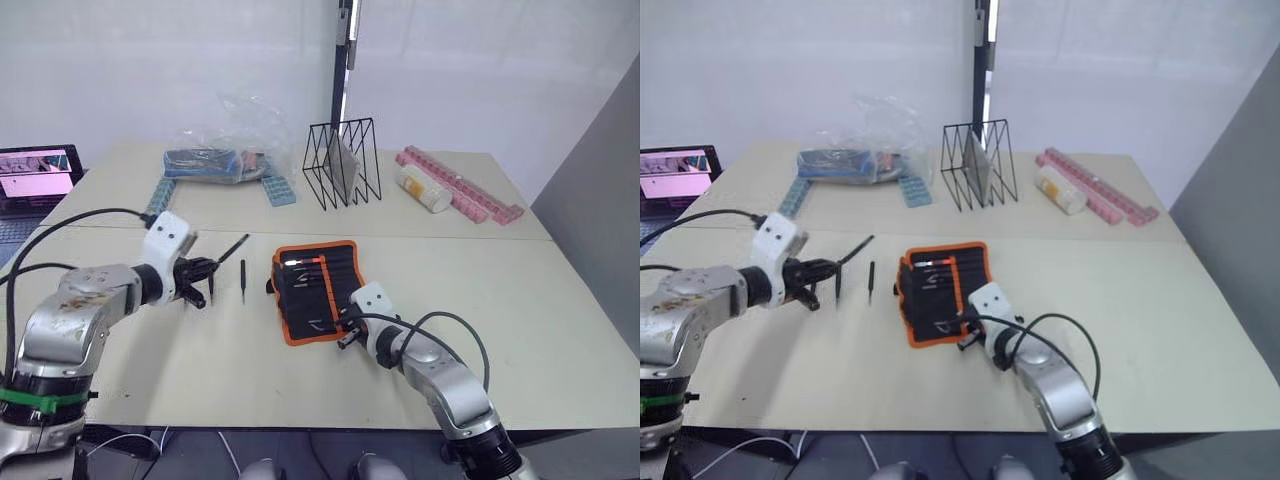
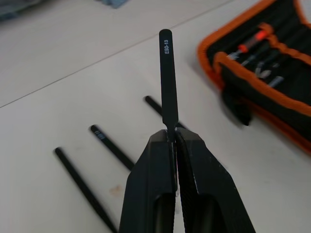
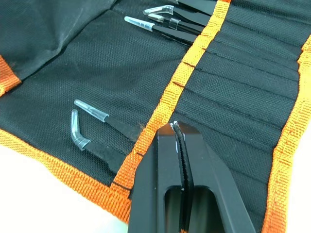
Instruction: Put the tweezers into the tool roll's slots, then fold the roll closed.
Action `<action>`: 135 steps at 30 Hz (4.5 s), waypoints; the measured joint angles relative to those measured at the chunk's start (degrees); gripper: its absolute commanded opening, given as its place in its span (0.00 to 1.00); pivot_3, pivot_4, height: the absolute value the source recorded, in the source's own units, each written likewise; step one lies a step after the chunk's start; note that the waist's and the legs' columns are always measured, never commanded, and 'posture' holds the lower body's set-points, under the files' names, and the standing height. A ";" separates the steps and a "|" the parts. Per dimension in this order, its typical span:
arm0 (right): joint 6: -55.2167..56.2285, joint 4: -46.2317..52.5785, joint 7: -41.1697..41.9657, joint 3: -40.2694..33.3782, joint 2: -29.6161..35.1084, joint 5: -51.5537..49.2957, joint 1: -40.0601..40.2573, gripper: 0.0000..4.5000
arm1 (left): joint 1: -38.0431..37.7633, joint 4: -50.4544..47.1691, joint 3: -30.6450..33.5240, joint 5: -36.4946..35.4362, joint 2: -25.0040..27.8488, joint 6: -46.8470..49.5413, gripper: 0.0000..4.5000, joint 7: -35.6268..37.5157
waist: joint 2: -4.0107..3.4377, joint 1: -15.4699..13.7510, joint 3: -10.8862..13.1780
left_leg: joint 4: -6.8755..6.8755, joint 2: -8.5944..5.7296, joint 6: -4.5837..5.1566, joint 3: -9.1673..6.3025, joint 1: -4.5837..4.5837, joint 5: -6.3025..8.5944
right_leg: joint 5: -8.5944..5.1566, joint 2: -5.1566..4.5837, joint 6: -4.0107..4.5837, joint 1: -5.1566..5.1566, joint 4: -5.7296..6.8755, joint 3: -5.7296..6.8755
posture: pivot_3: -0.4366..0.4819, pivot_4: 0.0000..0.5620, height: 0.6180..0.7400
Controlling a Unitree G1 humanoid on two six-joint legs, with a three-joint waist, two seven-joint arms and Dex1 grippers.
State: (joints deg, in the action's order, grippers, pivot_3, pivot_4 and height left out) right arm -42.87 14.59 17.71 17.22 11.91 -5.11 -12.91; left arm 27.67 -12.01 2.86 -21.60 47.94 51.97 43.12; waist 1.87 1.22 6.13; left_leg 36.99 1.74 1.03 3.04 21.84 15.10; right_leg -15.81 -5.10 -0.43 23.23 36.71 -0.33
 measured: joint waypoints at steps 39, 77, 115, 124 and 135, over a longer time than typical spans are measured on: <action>0.03 1.04 -5.06 -1.49 -3.99 0.59 2.16 0.00 | 31.72 43.65 -33.49 27.34 -15.53 -23.75 0.03 32.39 | 0.12 -0.56 -0.05 | 0.88 0.07 0.44 0.16 0.31 0.13 | -0.10 1.73 -0.26 -0.10 0.20 -0.49 | 0.48 0.27 0.97; 0.03 1.45 -6.47 -1.64 -4.58 0.61 2.77 0.00 | 37.48 58.42 -33.76 36.21 -28.90 -33.72 0.03 27.89 | 0.13 -0.74 -0.06 | 1.08 0.01 0.47 0.11 0.38 0.15 | -0.09 1.72 -0.30 -0.12 0.31 -0.48 | 0.48 0.27 0.97; 0.02 1.51 -5.14 -0.30 -3.96 2.16 2.42 0.00 | 36.78 52.66 -23.12 32.91 -26.28 -30.82 0.79 26.35 | 0.12 -0.30 -0.06 | 1.39 0.02 0.56 0.01 0.40 0.20 | -0.09 1.77 -0.39 -0.19 0.45 -0.53 | 0.48 0.27 0.97; 0.03 0.17 -3.90 0.15 -3.65 2.25 1.13 0.00 | 25.17 24.09 -12.66 23.52 -16.44 -11.25 0.79 26.95 | 0.07 0.30 -0.07 | 1.38 0.13 0.55 0.02 0.23 0.20 | -0.08 1.79 -0.37 -0.25 0.62 -0.65 | 0.48 0.27 0.97; 0.08 -1.97 -0.02 0.54 -0.62 2.77 -1.00 0.00 | -16.41 -16.59 14.82 17.51 -21.40 -4.05 0.79 2.34 | 0.09 -0.26 -0.16 | 1.23 0.18 0.44 -0.04 -0.43 0.25 | -0.06 1.02 -0.29 -0.89 0.43 -0.73 | 0.48 0.27 0.97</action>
State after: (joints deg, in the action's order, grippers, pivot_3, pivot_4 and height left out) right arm -42.79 12.62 17.69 17.77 11.29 -2.34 -13.91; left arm 11.26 -28.60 17.68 -4.09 26.54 47.92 45.46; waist 1.95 0.97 5.97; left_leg 38.22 1.92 1.48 3.00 21.41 15.35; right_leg -15.88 -4.09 -0.72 22.34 37.14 -1.05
